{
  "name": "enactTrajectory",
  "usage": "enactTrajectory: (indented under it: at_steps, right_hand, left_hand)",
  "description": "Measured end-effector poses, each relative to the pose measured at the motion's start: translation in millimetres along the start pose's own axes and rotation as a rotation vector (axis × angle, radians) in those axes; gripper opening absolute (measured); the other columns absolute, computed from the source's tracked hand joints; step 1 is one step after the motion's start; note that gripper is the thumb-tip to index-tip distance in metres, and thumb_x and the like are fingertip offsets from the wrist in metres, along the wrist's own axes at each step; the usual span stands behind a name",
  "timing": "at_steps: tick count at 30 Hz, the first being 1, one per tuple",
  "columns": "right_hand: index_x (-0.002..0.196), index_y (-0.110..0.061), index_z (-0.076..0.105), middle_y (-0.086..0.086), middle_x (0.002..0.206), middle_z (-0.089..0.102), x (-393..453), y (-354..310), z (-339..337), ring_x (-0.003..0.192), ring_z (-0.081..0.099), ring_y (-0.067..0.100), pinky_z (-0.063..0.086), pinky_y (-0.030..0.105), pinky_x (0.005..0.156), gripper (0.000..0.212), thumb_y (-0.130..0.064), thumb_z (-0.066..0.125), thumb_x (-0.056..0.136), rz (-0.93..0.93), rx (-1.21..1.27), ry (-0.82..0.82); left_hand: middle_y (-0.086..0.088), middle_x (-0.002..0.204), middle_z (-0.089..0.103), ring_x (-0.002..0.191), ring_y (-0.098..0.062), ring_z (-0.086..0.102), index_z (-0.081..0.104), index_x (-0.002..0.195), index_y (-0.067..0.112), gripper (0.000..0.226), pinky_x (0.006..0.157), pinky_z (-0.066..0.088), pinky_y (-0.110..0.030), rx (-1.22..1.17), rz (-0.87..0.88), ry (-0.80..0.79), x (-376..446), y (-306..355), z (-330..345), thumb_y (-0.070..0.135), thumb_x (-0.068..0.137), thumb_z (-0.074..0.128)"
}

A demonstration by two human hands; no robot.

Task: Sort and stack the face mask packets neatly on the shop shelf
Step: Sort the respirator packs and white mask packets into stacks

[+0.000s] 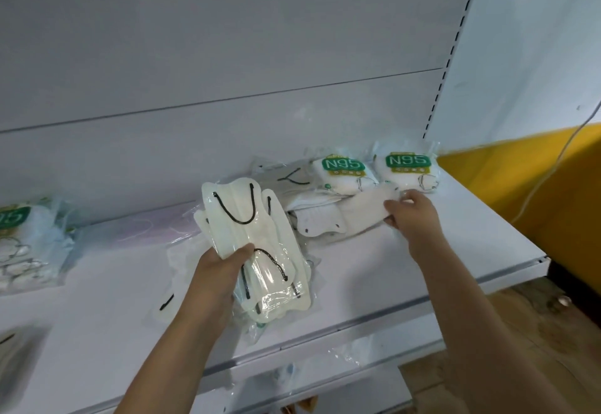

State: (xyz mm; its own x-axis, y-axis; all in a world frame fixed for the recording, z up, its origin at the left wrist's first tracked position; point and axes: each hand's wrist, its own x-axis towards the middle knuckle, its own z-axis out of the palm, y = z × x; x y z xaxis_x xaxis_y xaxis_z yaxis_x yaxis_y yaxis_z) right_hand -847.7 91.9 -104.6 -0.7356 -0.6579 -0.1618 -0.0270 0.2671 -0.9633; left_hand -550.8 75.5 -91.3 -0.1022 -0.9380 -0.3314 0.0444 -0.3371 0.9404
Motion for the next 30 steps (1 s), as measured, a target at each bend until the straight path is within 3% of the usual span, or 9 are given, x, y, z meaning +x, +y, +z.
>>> enactTrajectory:
  at_steps: [2, 8, 11, 13, 17, 20, 22, 26, 30]
  right_hand:
    - [0.109, -0.007, 0.057, 0.012, 0.102, 0.067, -7.5, -10.5, -17.9, 0.092, 0.066, 0.022, 0.059, 0.029, 0.077, 0.018, -0.003, 0.059, 0.091, 0.047, 0.312, -0.040]
    - [0.119, -0.010, 0.063, 0.003, 0.108, 0.073, -27.8, -42.4, -48.5, 0.095, 0.072, 0.016, 0.058, 0.029, 0.083, 0.026, -0.004, 0.059, 0.095, -0.063, 0.559, -0.114]
    - [0.105, -0.017, 0.066, -0.005, 0.093, 0.073, -46.4, -64.8, -51.0, 0.084, 0.070, 0.007, 0.053, 0.021, 0.078, 0.017, -0.003, 0.062, 0.094, -0.415, 0.510, -0.009]
    - [0.096, -0.017, 0.067, -0.006, 0.097, 0.074, -65.1, -77.6, -38.9, 0.097, 0.068, 0.010, 0.052, 0.026, 0.089, 0.022, 0.004, 0.063, 0.091, -0.683, 0.429, -0.144]
    - [0.089, -0.023, 0.075, -0.013, 0.128, 0.064, -83.1, -60.4, 8.2, 0.130, 0.049, 0.010, 0.034, 0.029, 0.112, 0.048, 0.020, 0.062, 0.075, -0.985, -0.133, -0.470]
    - [0.086, -0.032, 0.078, -0.026, 0.147, 0.042, -84.9, -37.8, 26.2, 0.142, 0.025, -0.005, 0.018, 0.023, 0.119, 0.057, 0.019, 0.054, 0.073, -0.857, -0.279, -0.658]
    - [0.086, -0.034, 0.078, -0.028, 0.152, 0.035, -86.6, -28.6, 34.6, 0.144, 0.021, -0.007, 0.017, 0.025, 0.121, 0.062, 0.020, 0.048, 0.077, -0.857, -0.324, -0.757]
    - [0.126, -0.035, 0.062, -0.019, 0.156, 0.033, -91.2, -32.4, 48.6, 0.143, 0.028, -0.004, 0.028, 0.024, 0.118, 0.067, 0.018, 0.043, 0.090, -0.765, -0.158, -0.784]
    - [0.137, -0.033, 0.050, -0.019, 0.134, 0.058, -103.2, -52.9, 64.6, 0.119, 0.058, -0.002, 0.052, 0.018, 0.093, 0.052, -0.026, 0.068, 0.089, -0.497, 0.142, -0.774]
  left_hand:
    - [-0.007, 0.101, 0.077, 0.097, -0.029, 0.073, 0.068, 0.116, 0.012, 0.021, 0.088, 0.056, -0.043, -0.012, -0.003, 0.002, 0.9, -2.2, 2.8, 0.013, 0.095, 0.064]
    - [-0.007, 0.106, 0.076, 0.100, -0.029, 0.072, 0.068, 0.118, 0.016, 0.023, 0.089, 0.056, -0.047, -0.062, -0.027, -0.032, -1.4, 1.4, 17.3, 0.017, 0.096, 0.063]
    - [-0.008, 0.106, 0.076, 0.096, -0.027, 0.073, 0.067, 0.118, 0.014, 0.023, 0.076, 0.057, -0.038, -0.112, -0.027, -0.053, -2.7, 5.1, 22.9, 0.015, 0.096, 0.061]
    - [-0.011, 0.105, 0.076, 0.093, -0.026, 0.074, 0.067, 0.118, 0.010, 0.023, 0.073, 0.056, -0.036, -0.190, -0.075, -0.101, -6.4, 7.3, 29.4, 0.011, 0.095, 0.061]
    - [-0.017, 0.122, 0.070, 0.113, -0.033, 0.067, 0.063, 0.130, 0.008, 0.039, 0.100, 0.050, -0.047, -0.383, -0.178, -0.238, -10.6, 18.9, 32.3, 0.033, 0.101, 0.052]
    - [-0.016, 0.127, 0.068, 0.118, -0.035, 0.065, 0.064, 0.130, 0.015, 0.064, 0.107, 0.043, -0.052, -0.478, -0.170, -0.323, -11.8, 27.2, 18.6, 0.064, 0.098, 0.038]
    - [-0.013, 0.119, 0.072, 0.109, -0.033, 0.070, 0.066, 0.126, 0.016, 0.048, 0.095, 0.053, -0.047, -0.346, -0.109, -0.331, -16.5, 28.8, 11.9, 0.053, 0.098, 0.051]
    - [-0.008, 0.100, 0.078, 0.092, -0.021, 0.075, 0.068, 0.116, 0.009, 0.022, 0.069, 0.058, -0.026, -0.125, 0.127, -0.133, -11.9, 23.5, -0.1, 0.009, 0.095, 0.062]
    - [-0.004, 0.108, 0.076, 0.101, -0.020, 0.073, 0.065, 0.123, 0.015, 0.027, 0.086, 0.057, -0.038, -0.062, 0.237, -0.111, -13.9, 32.0, -12.4, 0.015, 0.096, 0.062]
